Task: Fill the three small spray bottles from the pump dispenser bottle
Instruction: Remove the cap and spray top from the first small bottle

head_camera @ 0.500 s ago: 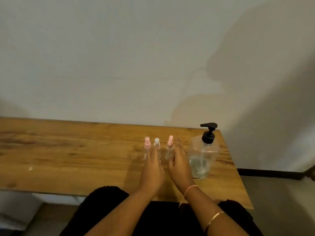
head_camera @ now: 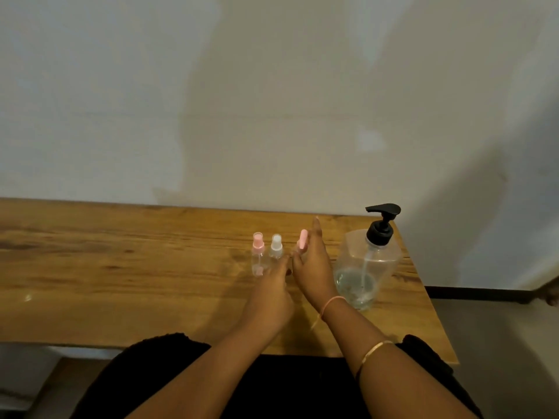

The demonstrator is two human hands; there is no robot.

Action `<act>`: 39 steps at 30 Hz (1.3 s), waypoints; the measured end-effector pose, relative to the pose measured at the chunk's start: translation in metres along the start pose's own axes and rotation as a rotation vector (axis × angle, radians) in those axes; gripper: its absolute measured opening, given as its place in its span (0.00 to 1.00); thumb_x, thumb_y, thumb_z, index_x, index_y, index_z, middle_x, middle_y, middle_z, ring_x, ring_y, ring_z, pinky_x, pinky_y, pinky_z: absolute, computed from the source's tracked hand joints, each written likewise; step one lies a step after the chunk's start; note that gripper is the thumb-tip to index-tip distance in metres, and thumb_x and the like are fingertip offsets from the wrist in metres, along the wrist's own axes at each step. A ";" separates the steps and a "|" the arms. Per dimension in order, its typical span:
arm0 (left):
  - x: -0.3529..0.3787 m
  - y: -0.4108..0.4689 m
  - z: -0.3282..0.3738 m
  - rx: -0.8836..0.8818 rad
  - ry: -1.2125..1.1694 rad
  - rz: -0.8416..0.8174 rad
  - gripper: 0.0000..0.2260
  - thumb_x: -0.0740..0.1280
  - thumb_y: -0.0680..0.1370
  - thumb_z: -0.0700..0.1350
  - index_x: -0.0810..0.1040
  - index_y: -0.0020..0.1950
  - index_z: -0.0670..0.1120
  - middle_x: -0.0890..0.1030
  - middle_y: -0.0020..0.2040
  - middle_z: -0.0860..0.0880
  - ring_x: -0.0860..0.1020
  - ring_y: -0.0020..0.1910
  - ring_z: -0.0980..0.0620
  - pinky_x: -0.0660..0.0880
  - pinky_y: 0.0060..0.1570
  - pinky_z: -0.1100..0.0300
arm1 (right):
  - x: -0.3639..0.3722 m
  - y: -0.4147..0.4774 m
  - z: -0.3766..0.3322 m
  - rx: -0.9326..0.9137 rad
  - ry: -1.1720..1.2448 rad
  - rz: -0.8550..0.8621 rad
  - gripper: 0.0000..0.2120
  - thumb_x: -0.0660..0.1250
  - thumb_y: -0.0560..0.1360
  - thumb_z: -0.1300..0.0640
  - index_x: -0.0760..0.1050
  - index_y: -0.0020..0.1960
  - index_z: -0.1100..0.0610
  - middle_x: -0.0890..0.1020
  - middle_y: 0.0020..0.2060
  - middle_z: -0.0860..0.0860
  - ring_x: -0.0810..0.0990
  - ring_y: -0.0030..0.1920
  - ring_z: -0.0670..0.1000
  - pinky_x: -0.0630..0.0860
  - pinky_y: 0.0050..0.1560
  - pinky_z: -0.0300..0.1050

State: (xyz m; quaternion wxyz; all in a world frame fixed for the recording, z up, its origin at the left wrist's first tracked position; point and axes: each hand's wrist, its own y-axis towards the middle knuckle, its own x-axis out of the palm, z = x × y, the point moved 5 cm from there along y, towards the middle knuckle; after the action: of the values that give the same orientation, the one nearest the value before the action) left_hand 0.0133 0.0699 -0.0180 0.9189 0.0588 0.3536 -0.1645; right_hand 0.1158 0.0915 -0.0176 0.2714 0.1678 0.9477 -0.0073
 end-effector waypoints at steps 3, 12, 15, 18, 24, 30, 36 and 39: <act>-0.002 0.005 -0.001 -0.079 0.029 -0.066 0.22 0.57 0.78 0.35 0.66 0.70 0.51 0.76 0.63 0.49 0.75 0.60 0.51 0.74 0.56 0.57 | -0.001 0.002 0.008 0.018 -0.077 0.017 0.23 0.60 0.78 0.63 0.61 0.71 0.56 0.73 0.62 0.53 0.74 0.61 0.53 0.68 0.52 0.34; -0.011 0.016 0.012 -0.159 0.163 -0.200 0.19 0.65 0.77 0.42 0.68 0.67 0.51 0.79 0.54 0.49 0.78 0.50 0.50 0.76 0.47 0.55 | -0.011 -0.007 -0.008 -0.067 -0.187 0.045 0.03 0.64 0.76 0.61 0.75 0.49 0.58 0.79 0.45 0.51 0.76 0.45 0.48 0.70 0.42 0.38; -0.019 0.012 0.020 -0.171 0.114 -0.165 0.18 0.68 0.75 0.48 0.70 0.64 0.50 0.79 0.56 0.50 0.77 0.50 0.51 0.73 0.46 0.58 | -0.023 -0.015 -0.021 -0.042 -0.039 -0.006 0.05 0.66 0.75 0.61 0.77 0.51 0.59 0.81 0.46 0.52 0.78 0.48 0.49 0.75 0.48 0.43; -0.030 0.012 0.025 -0.169 0.044 -0.065 0.14 0.69 0.75 0.51 0.75 0.57 0.48 0.80 0.51 0.51 0.78 0.45 0.53 0.76 0.44 0.56 | -0.034 -0.024 -0.029 0.046 0.237 -0.022 0.08 0.67 0.75 0.60 0.77 0.54 0.58 0.82 0.47 0.50 0.80 0.49 0.48 0.78 0.49 0.42; -0.043 0.007 0.042 -0.134 -0.024 -0.052 0.08 0.71 0.73 0.48 0.74 0.48 0.50 0.78 0.43 0.53 0.77 0.44 0.53 0.69 0.35 0.61 | -0.042 -0.040 -0.038 0.097 0.440 0.172 0.08 0.74 0.69 0.57 0.76 0.45 0.53 0.82 0.43 0.52 0.81 0.45 0.51 0.81 0.45 0.51; -0.041 0.008 0.046 -0.116 -0.201 -0.121 0.16 0.74 0.70 0.42 0.79 0.57 0.49 0.83 0.45 0.50 0.80 0.47 0.51 0.78 0.50 0.52 | -0.056 -0.040 -0.045 0.086 0.451 0.133 0.08 0.74 0.68 0.59 0.79 0.46 0.57 0.83 0.39 0.53 0.82 0.42 0.52 0.81 0.44 0.54; -0.041 0.005 0.045 -0.155 -0.488 -0.287 0.10 0.73 0.71 0.37 0.80 0.48 0.48 0.84 0.40 0.53 0.82 0.41 0.59 0.77 0.43 0.64 | -0.062 -0.038 -0.054 0.003 0.547 -0.076 0.09 0.65 0.75 0.66 0.78 0.55 0.61 0.83 0.46 0.59 0.81 0.43 0.52 0.78 0.42 0.38; -0.043 0.005 0.039 -0.206 -0.477 -0.335 0.08 0.73 0.71 0.43 0.81 0.49 0.49 0.85 0.44 0.50 0.82 0.46 0.53 0.76 0.50 0.56 | -0.057 -0.037 -0.054 0.036 0.641 -0.145 0.09 0.62 0.77 0.64 0.77 0.55 0.59 0.82 0.49 0.55 0.80 0.46 0.46 0.78 0.46 0.38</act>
State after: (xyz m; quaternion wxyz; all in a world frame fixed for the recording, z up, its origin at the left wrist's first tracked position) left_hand 0.0102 0.0773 0.0397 0.9372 -0.1341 0.1475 -0.2862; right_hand 0.1217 0.0438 0.0554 -0.0449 0.0983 0.9941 0.0099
